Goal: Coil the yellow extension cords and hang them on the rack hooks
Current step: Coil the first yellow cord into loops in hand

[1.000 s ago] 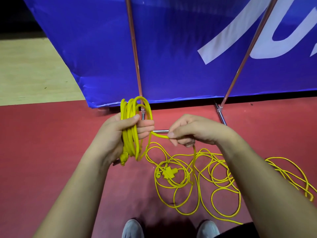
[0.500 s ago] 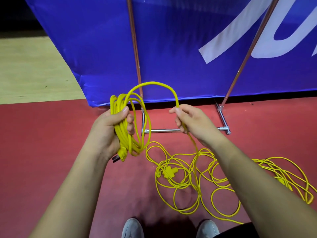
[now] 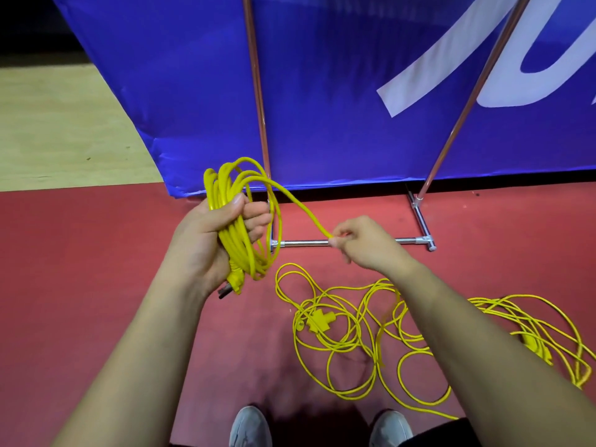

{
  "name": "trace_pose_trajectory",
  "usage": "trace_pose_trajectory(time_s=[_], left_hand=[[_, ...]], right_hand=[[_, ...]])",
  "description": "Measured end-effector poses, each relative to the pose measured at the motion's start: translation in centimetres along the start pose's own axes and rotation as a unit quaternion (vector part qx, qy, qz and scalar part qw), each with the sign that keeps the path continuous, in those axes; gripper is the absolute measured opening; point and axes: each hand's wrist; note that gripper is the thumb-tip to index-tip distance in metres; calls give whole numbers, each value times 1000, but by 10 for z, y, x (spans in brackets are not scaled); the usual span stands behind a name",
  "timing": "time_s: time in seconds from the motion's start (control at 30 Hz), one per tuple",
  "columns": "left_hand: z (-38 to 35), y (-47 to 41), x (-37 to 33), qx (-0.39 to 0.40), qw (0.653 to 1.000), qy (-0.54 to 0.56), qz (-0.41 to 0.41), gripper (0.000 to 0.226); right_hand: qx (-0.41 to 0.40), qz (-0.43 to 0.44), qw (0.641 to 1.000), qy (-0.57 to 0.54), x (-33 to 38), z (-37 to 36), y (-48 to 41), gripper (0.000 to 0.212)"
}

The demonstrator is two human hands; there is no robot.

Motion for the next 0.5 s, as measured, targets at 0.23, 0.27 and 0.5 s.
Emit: trace_pose_trajectory(time_s=[0.23, 0.27, 0.5], left_hand=[[-11, 9, 21, 115, 964, -229, 63, 12], [-12, 10, 21, 134, 957, -247, 71, 10], [-11, 10, 10, 127, 965, -218, 77, 19]], right_hand=[[388, 64, 918, -60, 55, 11, 33, 20], [375, 87, 914, -126, 57, 15, 34, 22], [237, 99, 943, -211, 34, 31, 23, 7]])
Point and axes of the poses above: each hand's wrist, its own y-axis away from the middle knuckle, its own z-axis out of the back of the hand, x = y × z, and after that the axes turned 3 degrees about x, right-handed
